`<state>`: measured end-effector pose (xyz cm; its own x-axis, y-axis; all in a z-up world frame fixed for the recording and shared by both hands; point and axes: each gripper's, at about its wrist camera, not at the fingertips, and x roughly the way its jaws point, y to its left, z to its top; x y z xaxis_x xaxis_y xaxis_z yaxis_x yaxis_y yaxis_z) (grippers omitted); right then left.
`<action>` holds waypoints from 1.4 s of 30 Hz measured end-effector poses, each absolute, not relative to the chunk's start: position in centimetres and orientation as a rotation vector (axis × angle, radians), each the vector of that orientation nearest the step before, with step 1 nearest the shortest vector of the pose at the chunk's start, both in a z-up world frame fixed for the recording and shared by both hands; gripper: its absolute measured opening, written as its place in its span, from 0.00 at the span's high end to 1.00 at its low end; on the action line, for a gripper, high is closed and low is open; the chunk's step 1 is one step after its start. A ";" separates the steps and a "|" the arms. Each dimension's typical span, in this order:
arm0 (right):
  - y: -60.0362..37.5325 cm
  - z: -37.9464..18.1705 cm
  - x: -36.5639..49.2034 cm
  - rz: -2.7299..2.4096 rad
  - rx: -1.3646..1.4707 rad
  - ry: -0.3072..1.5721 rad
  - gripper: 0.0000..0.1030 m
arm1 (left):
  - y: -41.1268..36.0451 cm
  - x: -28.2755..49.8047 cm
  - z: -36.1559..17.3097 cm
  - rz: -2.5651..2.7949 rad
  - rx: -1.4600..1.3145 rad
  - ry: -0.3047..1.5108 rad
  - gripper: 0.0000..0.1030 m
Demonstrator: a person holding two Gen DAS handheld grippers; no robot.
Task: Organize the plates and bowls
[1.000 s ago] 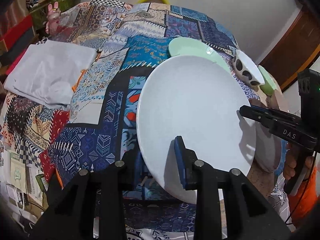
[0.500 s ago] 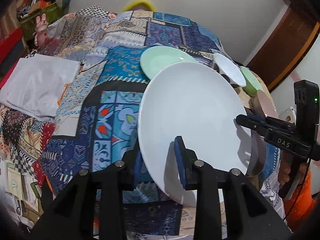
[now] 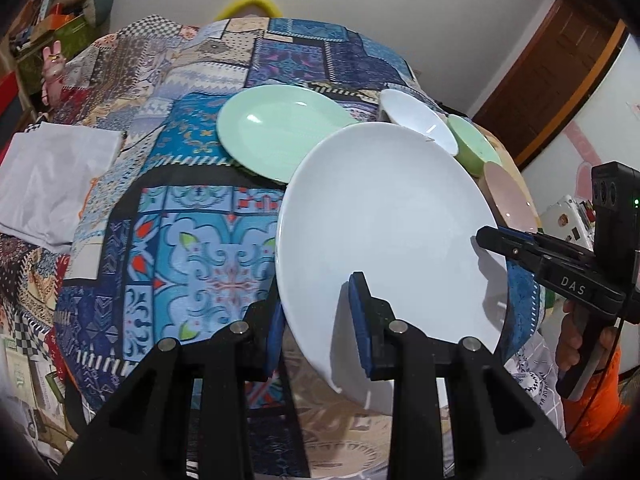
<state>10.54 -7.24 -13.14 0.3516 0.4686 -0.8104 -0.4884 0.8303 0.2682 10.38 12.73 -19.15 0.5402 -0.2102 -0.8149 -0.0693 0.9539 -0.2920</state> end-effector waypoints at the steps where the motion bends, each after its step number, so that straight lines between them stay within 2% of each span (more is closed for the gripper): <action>1: -7.6 -13.1 10.5 0.615 -0.018 1.041 0.79 | 12.4 10.5 -19.1 -0.088 -0.304 1.003 0.71; 42: -15.3 -16.4 10.5 0.489 0.098 1.119 0.79 | 5.8 15.2 -23.6 -0.164 -0.259 1.146 0.72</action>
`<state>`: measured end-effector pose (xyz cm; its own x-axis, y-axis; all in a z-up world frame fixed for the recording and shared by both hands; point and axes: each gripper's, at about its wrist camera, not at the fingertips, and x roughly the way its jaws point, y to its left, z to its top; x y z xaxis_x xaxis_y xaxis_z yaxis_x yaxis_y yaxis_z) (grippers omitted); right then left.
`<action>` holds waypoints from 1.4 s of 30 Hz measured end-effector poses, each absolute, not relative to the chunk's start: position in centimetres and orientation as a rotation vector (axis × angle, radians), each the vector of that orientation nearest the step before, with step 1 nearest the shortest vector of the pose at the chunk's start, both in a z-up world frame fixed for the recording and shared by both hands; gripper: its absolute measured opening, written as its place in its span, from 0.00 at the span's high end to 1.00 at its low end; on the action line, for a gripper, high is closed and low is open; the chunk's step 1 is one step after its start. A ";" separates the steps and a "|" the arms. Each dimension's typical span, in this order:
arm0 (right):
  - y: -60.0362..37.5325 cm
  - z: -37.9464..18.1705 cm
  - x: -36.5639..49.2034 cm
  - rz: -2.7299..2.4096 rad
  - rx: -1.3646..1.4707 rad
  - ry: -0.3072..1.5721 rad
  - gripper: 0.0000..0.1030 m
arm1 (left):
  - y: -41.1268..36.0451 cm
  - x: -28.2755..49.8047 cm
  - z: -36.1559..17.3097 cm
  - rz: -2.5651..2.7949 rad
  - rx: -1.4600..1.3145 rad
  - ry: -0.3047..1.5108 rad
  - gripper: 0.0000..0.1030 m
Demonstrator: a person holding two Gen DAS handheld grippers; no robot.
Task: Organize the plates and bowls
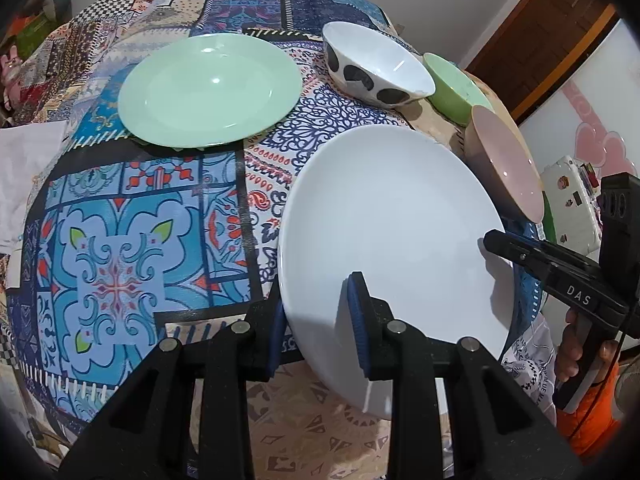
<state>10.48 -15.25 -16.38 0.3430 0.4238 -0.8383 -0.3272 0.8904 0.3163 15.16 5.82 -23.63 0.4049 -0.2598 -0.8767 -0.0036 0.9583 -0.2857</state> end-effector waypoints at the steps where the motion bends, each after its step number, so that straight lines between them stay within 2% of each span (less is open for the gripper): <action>1: -15.5 -16.5 10.5 0.486 0.106 1.124 0.79 | 5.7 15.2 -23.7 -0.165 -0.259 1.148 0.72; 25: -16.6 -16.2 10.5 0.447 0.136 1.107 0.77 | 4.8 16.3 -25.2 -0.165 -0.250 1.171 0.67; 30: -16.5 -16.1 10.6 0.439 0.143 1.116 0.77 | 4.0 16.4 -25.2 -0.172 -0.208 1.162 0.62; 42: -17.0 -15.1 10.2 0.433 0.115 1.096 0.77 | 3.9 16.0 -24.5 -0.150 -0.184 1.123 0.62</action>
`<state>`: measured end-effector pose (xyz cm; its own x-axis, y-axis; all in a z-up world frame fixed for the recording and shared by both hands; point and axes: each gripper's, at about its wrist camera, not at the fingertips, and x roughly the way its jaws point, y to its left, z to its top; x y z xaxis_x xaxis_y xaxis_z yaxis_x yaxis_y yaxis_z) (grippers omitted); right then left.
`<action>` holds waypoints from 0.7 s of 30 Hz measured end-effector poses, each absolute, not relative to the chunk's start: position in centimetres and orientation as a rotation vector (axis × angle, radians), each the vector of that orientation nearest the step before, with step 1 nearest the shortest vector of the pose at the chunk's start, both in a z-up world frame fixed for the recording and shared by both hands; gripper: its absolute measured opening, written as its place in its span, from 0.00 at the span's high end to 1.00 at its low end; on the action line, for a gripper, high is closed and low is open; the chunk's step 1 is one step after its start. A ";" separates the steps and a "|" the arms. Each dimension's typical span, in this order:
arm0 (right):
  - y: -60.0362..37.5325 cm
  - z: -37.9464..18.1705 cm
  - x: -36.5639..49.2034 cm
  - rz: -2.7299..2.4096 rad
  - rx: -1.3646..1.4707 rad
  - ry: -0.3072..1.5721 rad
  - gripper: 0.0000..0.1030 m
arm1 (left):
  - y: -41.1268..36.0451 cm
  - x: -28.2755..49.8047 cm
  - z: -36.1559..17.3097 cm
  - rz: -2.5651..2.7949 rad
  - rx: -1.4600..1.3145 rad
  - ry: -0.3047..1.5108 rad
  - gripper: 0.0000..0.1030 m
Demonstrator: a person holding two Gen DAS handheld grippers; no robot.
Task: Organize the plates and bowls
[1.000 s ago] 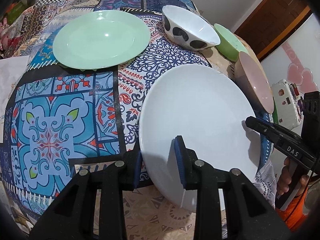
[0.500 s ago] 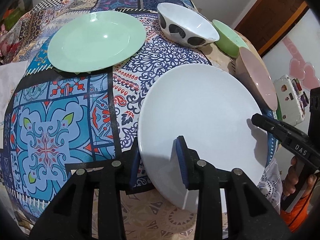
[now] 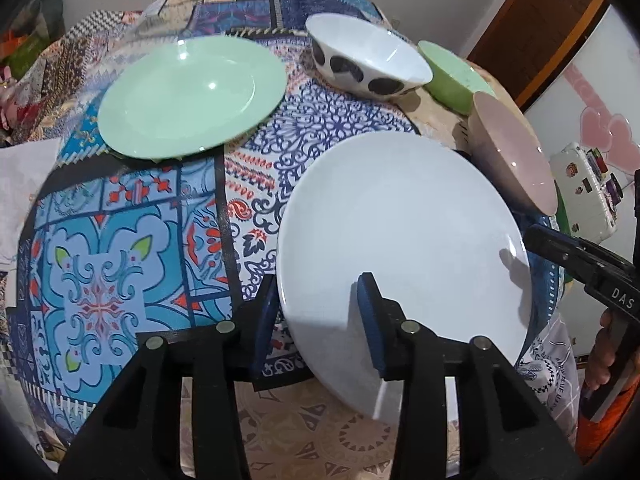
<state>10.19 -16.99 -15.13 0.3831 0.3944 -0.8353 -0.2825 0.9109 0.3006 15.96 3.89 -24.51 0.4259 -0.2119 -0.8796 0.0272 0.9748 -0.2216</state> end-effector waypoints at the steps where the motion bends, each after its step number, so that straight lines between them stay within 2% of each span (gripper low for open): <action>1: -16.9 -15.0 10.1 0.434 0.110 1.092 0.77 | 4.0 15.6 -24.1 -0.142 -0.169 1.105 0.60; 4: -16.6 -14.3 9.5 0.436 0.079 1.069 0.74 | 4.5 14.9 -22.8 -0.112 -0.132 1.059 0.52; 6: -16.2 -13.7 9.4 0.441 0.062 1.053 0.67 | 5.2 14.5 -21.7 -0.100 -0.134 1.030 0.49; 11: -14.8 -11.8 9.7 0.476 0.051 0.997 0.62 | 7.3 13.4 -18.3 -0.071 -0.146 0.920 0.37; 15: -13.2 -10.7 10.1 0.502 0.035 0.959 0.61 | 8.7 13.4 -16.1 -0.055 -0.124 0.872 0.36; 17: -12.2 -10.2 10.3 0.521 0.028 0.943 0.61 | 9.8 13.8 -15.5 -0.059 -0.136 0.871 0.30; 21: -9.8 -9.8 11.3 0.547 -0.009 0.919 0.57 | 12.1 14.6 -15.0 -0.038 -0.203 0.843 0.27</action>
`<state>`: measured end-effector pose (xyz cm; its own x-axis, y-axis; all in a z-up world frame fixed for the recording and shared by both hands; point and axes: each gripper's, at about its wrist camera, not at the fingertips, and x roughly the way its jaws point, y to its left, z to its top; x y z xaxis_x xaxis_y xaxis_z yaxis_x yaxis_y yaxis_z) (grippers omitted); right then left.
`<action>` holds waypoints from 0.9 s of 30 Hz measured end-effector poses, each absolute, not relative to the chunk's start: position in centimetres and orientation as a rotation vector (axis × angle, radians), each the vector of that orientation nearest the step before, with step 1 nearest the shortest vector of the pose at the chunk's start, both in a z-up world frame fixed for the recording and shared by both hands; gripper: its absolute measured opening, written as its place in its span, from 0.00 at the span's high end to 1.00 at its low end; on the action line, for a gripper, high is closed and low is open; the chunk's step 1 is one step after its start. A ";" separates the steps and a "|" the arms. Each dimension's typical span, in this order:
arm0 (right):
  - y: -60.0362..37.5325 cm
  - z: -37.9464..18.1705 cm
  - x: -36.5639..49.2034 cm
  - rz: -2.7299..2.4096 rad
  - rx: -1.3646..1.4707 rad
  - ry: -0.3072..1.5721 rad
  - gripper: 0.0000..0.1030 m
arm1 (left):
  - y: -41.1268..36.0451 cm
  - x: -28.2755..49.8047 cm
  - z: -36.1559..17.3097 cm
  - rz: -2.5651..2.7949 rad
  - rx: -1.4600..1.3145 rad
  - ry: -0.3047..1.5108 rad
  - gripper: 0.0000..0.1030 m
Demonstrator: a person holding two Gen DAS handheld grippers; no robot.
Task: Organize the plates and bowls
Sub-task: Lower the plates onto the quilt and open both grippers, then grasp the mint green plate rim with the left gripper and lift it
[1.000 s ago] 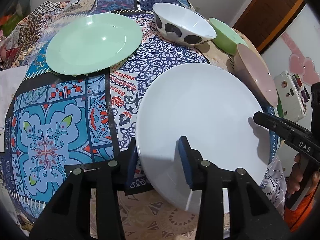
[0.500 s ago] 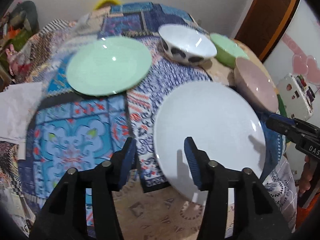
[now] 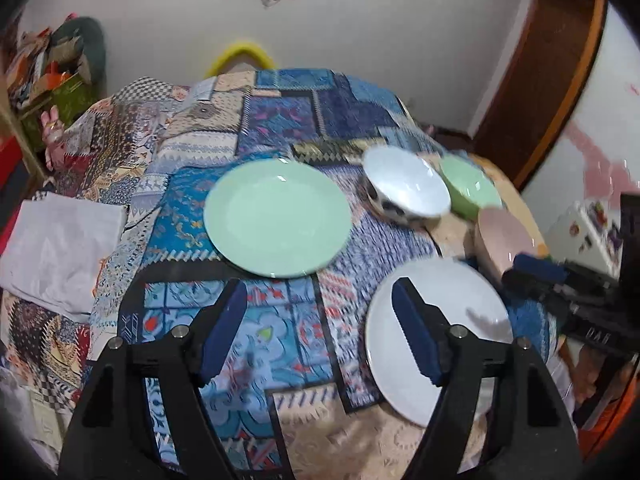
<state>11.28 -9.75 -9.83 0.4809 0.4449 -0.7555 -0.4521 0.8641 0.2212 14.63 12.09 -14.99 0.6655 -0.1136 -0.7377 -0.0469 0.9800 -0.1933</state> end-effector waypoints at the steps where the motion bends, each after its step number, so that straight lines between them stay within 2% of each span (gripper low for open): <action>1: -9.1 -9.8 11.5 0.552 -0.019 0.915 0.57 | 12.8 14.8 -14.9 -0.019 -0.215 0.827 0.26; 4: -7.4 -10.2 12.4 0.572 -0.032 0.923 0.57 | 14.4 15.6 -15.0 0.014 -0.216 0.796 0.23; 7: -5.7 -11.1 14.0 0.590 -0.024 0.951 0.56 | 15.9 16.8 -15.5 0.030 -0.212 0.800 0.14; 12: -3.4 -12.7 16.3 0.597 -0.045 0.999 0.51 | 17.8 19.0 -16.9 0.063 -0.166 0.821 0.13; 21: -0.5 -16.5 20.6 0.570 -0.081 1.115 0.51 | 22.3 24.9 -21.7 0.059 -0.218 0.928 0.13; 24: 0.2 -17.3 21.5 0.570 -0.076 1.138 0.51 | 23.3 26.6 -23.4 0.087 -0.221 0.961 0.22; 26: 0.5 -17.7 22.0 0.570 -0.070 1.147 0.51 | 23.8 27.6 -24.4 0.088 -0.235 0.989 0.35; 27: 0.8 -17.8 22.2 0.568 -0.070 1.151 0.52 | 24.2 28.3 -25.1 0.091 -0.250 1.008 0.37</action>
